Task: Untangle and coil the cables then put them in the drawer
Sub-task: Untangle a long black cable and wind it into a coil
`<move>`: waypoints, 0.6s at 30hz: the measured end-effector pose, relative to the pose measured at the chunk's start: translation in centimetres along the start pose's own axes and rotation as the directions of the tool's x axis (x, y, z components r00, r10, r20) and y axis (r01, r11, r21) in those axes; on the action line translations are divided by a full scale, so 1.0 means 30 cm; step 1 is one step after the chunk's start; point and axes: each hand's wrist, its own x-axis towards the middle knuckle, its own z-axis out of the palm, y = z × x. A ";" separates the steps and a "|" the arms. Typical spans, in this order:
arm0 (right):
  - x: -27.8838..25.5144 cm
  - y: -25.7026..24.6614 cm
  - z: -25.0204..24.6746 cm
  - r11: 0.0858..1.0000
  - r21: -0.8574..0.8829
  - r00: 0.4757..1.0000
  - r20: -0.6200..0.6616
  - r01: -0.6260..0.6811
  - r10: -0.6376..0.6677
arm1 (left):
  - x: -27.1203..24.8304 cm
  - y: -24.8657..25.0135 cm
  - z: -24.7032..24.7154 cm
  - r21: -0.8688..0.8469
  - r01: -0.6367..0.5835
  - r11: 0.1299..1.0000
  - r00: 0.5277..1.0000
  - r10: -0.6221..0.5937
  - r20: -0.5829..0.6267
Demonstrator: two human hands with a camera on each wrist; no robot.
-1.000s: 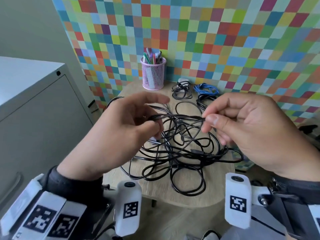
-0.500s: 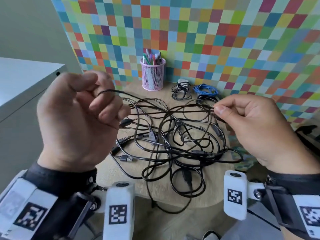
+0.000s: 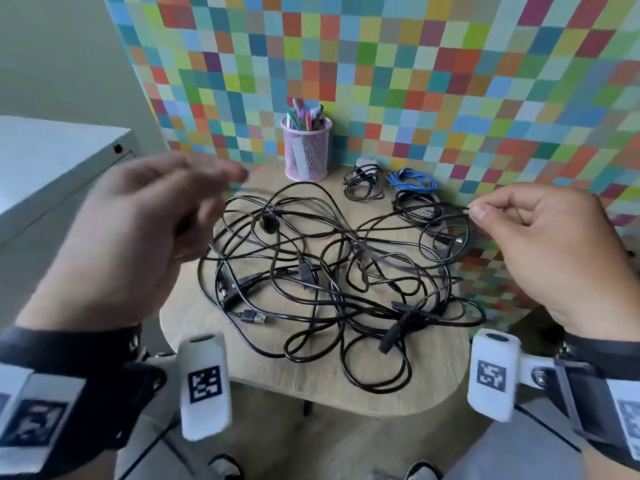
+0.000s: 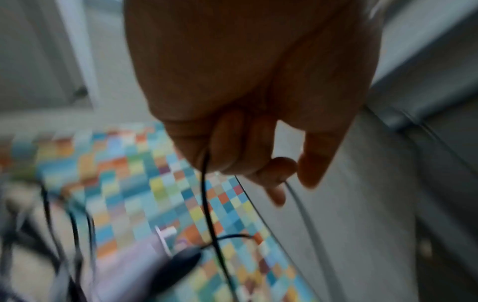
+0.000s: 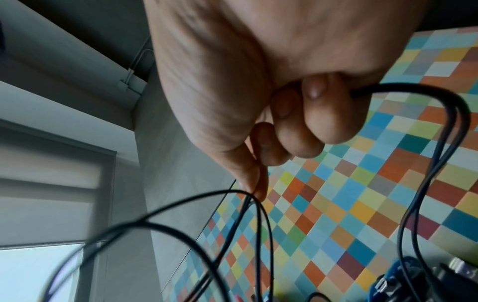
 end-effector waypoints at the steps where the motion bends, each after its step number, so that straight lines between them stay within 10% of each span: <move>1: -0.002 -0.004 0.003 1.000 -0.003 1.000 0.016 0.008 -0.008 | 0.005 0.001 0.019 0.111 0.027 0.993 0.999 -0.025 -0.020; 6: -0.017 -0.045 0.030 0.998 -0.014 0.995 0.085 0.062 -0.060 | -0.020 -0.009 0.070 0.603 -0.084 0.793 0.983 -0.033 0.180; 18: -0.111 -0.152 0.159 0.981 0.134 0.914 0.365 0.137 -0.178 | -0.055 -0.008 0.197 0.105 -0.241 0.965 0.955 0.217 0.202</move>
